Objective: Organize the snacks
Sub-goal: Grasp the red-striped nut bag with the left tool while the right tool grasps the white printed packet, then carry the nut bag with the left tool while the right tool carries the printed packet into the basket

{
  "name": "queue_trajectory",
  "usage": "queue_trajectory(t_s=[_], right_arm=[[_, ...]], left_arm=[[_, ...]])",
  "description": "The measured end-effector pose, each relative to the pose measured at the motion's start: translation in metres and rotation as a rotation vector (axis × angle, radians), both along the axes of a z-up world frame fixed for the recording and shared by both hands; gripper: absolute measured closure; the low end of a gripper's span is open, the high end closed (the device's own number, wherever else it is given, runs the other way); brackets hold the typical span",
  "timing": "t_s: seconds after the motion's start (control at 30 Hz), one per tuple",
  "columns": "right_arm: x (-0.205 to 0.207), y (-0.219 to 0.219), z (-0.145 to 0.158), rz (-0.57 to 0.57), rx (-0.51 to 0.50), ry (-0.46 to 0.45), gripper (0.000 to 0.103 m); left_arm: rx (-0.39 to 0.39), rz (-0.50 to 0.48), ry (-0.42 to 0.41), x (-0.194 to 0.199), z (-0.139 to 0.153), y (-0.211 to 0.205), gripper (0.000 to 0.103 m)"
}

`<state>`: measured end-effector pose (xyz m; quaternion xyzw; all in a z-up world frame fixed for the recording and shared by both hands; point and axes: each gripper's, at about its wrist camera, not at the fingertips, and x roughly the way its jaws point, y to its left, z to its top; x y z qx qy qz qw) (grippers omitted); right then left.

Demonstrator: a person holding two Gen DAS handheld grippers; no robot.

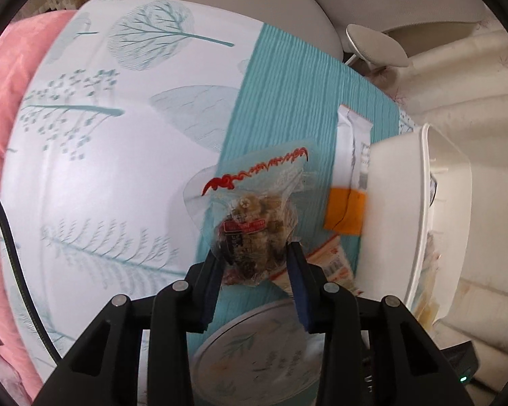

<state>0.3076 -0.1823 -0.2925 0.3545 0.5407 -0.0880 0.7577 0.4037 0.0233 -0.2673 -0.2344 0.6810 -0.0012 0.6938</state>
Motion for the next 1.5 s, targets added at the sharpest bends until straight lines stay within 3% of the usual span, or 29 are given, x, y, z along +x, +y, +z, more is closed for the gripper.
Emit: queue_trajectory(t_s=[0.53, 0.9, 1.3, 1.5], right_arm=[[-0.09, 0.02, 0.053, -0.021, -0.049, -0.059, 0.097], [-0.16, 0.023, 0.102, -0.086, -0.097, -0.137, 0.097], [-0.183, -0.018, 0.145, -0.113, -0.243, -0.227, 0.097], [-0.171, -0.055, 0.155, -0.052, -0.323, -0.27, 0.097]], left_arm=[[0.068, -0.164, -0.068, -0.117, 0.039, 0.031, 0.067], [0.041, -0.246, -0.126, -0.194, 0.081, 0.042, 0.067], [0.046, -0.411, -0.246, -0.206, 0.123, -0.02, 0.067], [0.032, -0.419, -0.282, -0.198, 0.133, -0.072, 0.067]])
